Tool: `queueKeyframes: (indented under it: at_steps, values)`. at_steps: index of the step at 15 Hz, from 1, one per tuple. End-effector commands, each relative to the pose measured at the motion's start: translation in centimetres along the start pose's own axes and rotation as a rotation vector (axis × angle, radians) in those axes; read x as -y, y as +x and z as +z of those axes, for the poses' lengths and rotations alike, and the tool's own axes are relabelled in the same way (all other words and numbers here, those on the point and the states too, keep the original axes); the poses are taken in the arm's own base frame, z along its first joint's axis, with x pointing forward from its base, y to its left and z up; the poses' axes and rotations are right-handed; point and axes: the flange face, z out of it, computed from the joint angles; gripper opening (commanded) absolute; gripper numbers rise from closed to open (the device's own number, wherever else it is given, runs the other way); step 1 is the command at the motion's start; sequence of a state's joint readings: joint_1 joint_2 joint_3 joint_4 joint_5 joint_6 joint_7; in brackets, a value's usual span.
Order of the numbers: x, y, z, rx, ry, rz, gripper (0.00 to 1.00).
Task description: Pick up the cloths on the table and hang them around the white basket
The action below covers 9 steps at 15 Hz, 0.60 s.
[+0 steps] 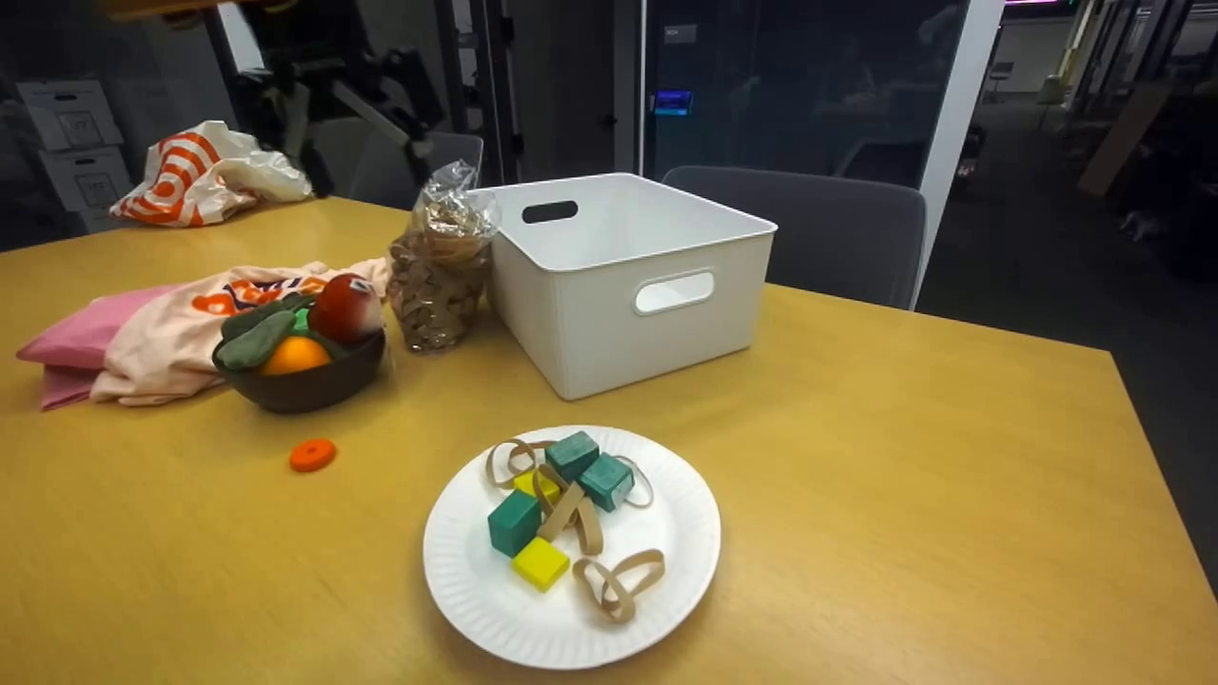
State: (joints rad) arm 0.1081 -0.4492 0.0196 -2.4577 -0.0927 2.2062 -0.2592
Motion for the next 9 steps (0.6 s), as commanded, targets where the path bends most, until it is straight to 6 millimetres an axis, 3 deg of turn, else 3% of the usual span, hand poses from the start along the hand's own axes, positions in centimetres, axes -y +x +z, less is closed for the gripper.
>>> queueKeyframes:
  at_steps: [1,3,9]
  values:
    - [8.3,0.7,-3.5,-0.065,0.004,-0.193,1.00]
    - [13.0,2.0,-3.8,-0.102,0.000,-0.305,1.00]
    - [24.3,5.7,-1.2,-0.184,0.021,-0.590,1.00]
